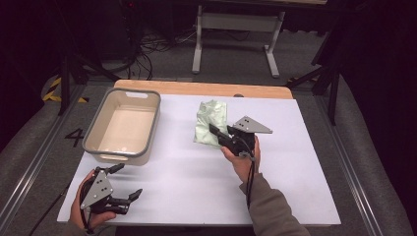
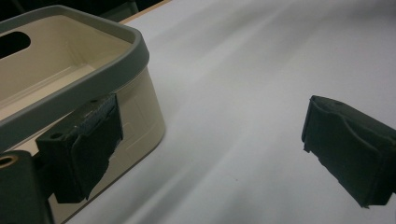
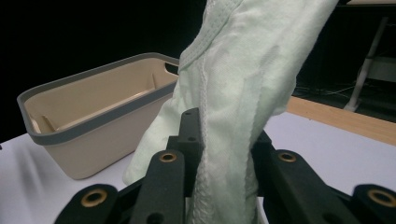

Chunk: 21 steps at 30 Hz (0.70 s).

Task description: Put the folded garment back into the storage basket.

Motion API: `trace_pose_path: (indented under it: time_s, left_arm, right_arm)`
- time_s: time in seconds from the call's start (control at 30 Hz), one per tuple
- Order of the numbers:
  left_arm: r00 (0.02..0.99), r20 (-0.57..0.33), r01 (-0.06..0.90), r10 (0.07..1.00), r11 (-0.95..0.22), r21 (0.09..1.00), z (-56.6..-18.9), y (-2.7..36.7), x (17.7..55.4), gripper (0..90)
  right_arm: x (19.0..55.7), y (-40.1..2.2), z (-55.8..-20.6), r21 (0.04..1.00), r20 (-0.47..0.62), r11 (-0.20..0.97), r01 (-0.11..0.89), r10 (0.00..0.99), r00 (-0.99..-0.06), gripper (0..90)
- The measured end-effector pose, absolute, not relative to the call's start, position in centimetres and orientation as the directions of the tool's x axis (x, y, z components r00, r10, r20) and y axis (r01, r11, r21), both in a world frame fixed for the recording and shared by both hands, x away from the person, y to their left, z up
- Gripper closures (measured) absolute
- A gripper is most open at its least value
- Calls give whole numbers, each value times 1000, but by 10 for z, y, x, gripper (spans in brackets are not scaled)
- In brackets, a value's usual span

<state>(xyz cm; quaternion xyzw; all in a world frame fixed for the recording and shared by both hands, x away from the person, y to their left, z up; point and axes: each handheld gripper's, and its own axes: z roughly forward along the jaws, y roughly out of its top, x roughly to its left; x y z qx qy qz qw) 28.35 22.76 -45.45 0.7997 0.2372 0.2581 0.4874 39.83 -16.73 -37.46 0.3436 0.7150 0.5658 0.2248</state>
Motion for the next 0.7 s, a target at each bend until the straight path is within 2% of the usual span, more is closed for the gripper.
trace_pose_path:
  time_s: [0.7]
  left_arm:
    - [757, 184, 122, 627, -412, 903, -454, 227, 283, 63]
  right_arm:
    - [405, -137, -365, 965, 62, 130, 228, 731, -680, 749]
